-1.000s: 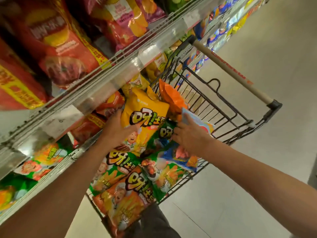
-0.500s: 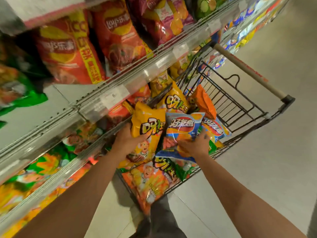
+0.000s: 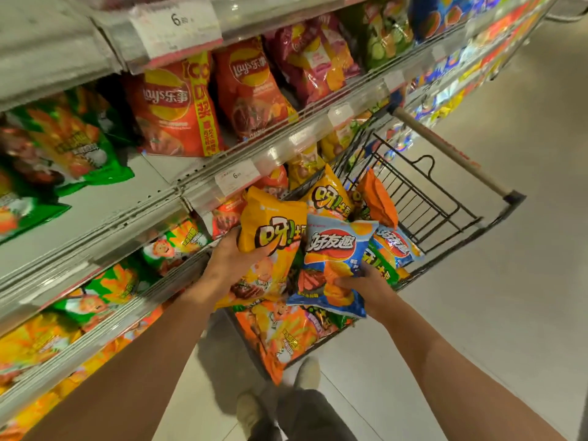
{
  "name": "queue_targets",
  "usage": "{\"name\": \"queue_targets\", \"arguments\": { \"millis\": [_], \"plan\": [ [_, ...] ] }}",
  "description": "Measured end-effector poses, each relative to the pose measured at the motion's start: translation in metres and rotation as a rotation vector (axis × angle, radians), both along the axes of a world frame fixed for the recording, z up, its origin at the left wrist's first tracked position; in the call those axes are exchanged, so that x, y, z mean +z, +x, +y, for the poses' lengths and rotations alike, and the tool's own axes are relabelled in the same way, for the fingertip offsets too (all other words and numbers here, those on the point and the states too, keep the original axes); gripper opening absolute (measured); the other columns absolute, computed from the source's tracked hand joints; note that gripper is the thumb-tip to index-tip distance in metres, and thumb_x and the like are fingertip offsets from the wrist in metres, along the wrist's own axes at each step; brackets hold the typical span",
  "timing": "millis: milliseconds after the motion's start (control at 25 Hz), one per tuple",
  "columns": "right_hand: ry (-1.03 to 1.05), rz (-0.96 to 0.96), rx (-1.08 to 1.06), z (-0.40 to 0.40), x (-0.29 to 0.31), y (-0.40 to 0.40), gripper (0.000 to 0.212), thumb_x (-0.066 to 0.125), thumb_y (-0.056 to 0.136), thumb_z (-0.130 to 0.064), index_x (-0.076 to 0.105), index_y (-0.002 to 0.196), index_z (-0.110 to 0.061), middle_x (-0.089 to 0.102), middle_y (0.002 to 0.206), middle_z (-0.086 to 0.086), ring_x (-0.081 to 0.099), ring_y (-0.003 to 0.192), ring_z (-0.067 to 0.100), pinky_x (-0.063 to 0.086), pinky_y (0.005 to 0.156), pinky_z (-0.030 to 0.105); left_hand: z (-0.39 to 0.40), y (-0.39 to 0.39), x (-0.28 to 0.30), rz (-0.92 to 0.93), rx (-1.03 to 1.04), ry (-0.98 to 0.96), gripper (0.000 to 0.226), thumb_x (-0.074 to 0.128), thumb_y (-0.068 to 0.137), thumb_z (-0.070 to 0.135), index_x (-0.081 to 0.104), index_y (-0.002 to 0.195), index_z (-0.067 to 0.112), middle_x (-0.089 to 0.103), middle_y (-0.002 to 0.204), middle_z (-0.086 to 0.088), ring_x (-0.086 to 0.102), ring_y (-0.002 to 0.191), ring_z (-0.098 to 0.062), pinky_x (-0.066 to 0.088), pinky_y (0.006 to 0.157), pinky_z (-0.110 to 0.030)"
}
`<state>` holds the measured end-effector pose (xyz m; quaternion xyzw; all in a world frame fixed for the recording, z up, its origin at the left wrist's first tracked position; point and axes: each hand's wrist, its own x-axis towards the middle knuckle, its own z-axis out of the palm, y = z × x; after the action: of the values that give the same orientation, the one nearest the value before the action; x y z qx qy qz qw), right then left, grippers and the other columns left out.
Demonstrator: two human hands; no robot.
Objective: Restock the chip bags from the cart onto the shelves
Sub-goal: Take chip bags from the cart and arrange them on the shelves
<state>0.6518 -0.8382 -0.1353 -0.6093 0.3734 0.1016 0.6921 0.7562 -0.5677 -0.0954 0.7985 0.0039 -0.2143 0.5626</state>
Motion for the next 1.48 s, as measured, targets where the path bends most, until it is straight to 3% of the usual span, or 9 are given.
{"name": "queue_targets", "arguments": {
  "millis": [120, 240, 360, 480, 760, 840, 1040, 1200, 1480],
  "plan": [
    [0.092, -0.116, 0.129, -0.005, 0.02, -0.008, 0.052, 0.066, 0.085, 0.017, 0.055, 0.134, 0.002, 0.064, 0.121, 0.03, 0.063, 0.104, 0.046, 0.049, 0.095, 0.056, 0.007, -0.013, 0.016, 0.008, 0.066, -0.065, 0.023, 0.082, 0.079, 0.045, 0.067, 0.096, 0.05, 0.073, 0.083, 0.03, 0.064, 0.071, 0.02, 0.046, 0.056, -0.006],
    [0.144, -0.161, 0.199, -0.019, 0.033, -0.013, 0.054, 0.068, 0.086, 0.012, 0.057, 0.136, -0.005, 0.066, 0.132, 0.022, 0.064, 0.12, 0.045, 0.048, 0.105, 0.061, 0.007, -0.025, 0.03, 0.022, 0.156, -0.116, 0.03, 0.083, 0.075, 0.048, 0.069, 0.101, 0.045, 0.072, 0.083, 0.033, 0.066, 0.075, 0.016, 0.047, 0.065, -0.013],
    [0.208, -0.181, 0.23, -0.041, 0.036, -0.018, 0.055, 0.068, 0.087, 0.011, 0.056, 0.138, -0.007, 0.066, 0.134, 0.021, 0.064, 0.122, 0.044, 0.045, 0.109, 0.063, -0.002, -0.042, 0.039, 0.027, 0.237, -0.186, 0.04, 0.082, 0.079, 0.041, 0.07, 0.116, 0.036, 0.076, 0.101, 0.018, 0.07, 0.095, -0.004, 0.054, 0.083, -0.029],
    [0.267, -0.182, 0.26, -0.066, 0.034, -0.031, 0.06, 0.069, 0.087, 0.008, 0.053, 0.142, -0.01, 0.066, 0.134, 0.02, 0.063, 0.123, 0.044, 0.044, 0.11, 0.063, -0.015, -0.068, 0.046, 0.071, 0.28, -0.253, 0.033, 0.08, 0.082, 0.034, 0.073, 0.114, 0.033, 0.078, 0.11, 0.004, 0.073, 0.103, -0.021, 0.056, 0.09, -0.041],
    [0.301, -0.205, 0.372, -0.071, 0.038, -0.043, 0.062, 0.076, 0.08, -0.003, 0.056, 0.138, -0.016, 0.073, 0.126, 0.011, 0.073, 0.11, 0.032, 0.061, 0.091, 0.048, -0.011, -0.133, 0.053, 0.175, 0.398, -0.335, 0.02, 0.072, 0.09, 0.035, 0.076, 0.107, 0.025, 0.079, 0.106, -0.006, 0.077, 0.09, -0.023, 0.06, 0.059, -0.029],
    [0.295, -0.238, 0.413, -0.055, 0.042, -0.044, 0.059, 0.077, 0.079, -0.018, 0.059, 0.134, -0.02, 0.074, 0.126, 0.007, 0.074, 0.108, 0.026, 0.064, 0.082, 0.038, 0.0, -0.147, 0.059, 0.167, 0.418, -0.351, 0.024, 0.071, 0.091, 0.034, 0.075, 0.111, 0.021, 0.078, 0.107, -0.01, 0.077, 0.092, -0.027, 0.061, 0.062, -0.031],
    [0.266, -0.3, 0.488, -0.013, 0.056, -0.036, 0.063, 0.082, 0.076, -0.033, 0.061, 0.134, -0.023, 0.073, 0.128, 0.006, 0.072, 0.114, 0.029, 0.061, 0.091, 0.042, 0.044, -0.172, 0.083, 0.107, 0.472, -0.392, 0.034, 0.073, 0.087, 0.04, 0.072, 0.116, 0.023, 0.077, 0.11, -0.008, 0.076, 0.096, -0.026, 0.061, 0.065, -0.03],
    [0.25, -0.376, 0.561, 0.034, 0.076, -0.037, 0.059, 0.083, 0.076, -0.03, 0.063, 0.132, -0.022, 0.074, 0.124, 0.008, 0.073, 0.11, 0.031, 0.063, 0.08, 0.036, 0.093, -0.198, 0.098, 0.065, 0.497, -0.407, 0.014, 0.069, 0.092, 0.038, 0.077, 0.104, 0.036, 0.078, 0.108, 0.003, 0.076, 0.091, -0.009, 0.058, 0.06, -0.018],
    [0.177, -0.42, 0.611, 0.152, 0.106, -0.078, 0.048, 0.078, 0.077, -0.021, 0.066, 0.124, -0.017, 0.079, 0.111, 0.009, 0.078, 0.094, 0.03, 0.063, 0.066, 0.033, 0.211, -0.256, 0.1, 0.025, 0.535, -0.466, 0.02, 0.065, 0.094, 0.035, 0.076, 0.111, 0.029, 0.077, 0.113, 0.002, 0.074, 0.099, -0.01, 0.058, 0.065, -0.017]
  ]
}}
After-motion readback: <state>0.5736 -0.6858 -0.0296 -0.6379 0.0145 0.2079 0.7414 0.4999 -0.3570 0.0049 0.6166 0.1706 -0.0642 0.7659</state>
